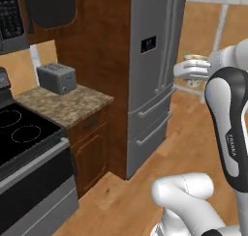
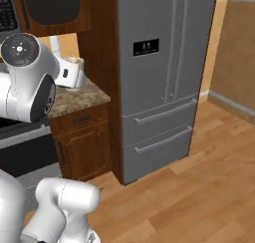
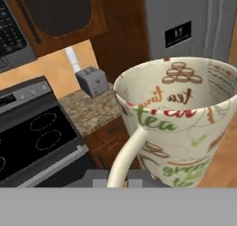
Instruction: Gather all objects into one cabinet and sort the glasses and bowls to opposite sides.
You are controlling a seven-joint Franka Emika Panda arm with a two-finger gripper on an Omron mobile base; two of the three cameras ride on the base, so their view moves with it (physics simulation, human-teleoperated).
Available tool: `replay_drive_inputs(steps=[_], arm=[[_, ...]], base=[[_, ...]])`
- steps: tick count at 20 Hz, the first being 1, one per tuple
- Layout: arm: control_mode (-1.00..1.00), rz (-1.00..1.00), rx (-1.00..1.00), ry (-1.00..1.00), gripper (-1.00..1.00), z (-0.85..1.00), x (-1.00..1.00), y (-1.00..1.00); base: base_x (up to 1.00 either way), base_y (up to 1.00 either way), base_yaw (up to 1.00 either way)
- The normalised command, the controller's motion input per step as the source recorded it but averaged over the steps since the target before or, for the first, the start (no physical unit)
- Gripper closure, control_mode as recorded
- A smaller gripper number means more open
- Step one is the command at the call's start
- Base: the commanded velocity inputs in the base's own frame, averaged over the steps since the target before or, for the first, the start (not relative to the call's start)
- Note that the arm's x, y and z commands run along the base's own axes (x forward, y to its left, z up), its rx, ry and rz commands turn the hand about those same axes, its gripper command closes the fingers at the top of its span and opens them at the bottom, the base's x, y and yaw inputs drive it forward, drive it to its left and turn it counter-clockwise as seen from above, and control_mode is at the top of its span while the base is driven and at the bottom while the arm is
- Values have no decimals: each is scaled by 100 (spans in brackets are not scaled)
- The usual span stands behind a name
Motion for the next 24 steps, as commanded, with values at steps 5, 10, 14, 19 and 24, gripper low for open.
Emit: replay_drive_inputs(steps=[5,10,14,19,24], arm=[[100,0,0,0,100,0,0,0],[100,0,0,0,100,0,0,0],[100,0,0,0,100,0,0,0],[100,0,0,0,100,0,0,0],[100,0,0,0,100,0,0,0]], base=[[-16,-72,-63],[-9,-71,-66],[-2,-63,-70],[0,-43,-78],[0,-33,-81]])
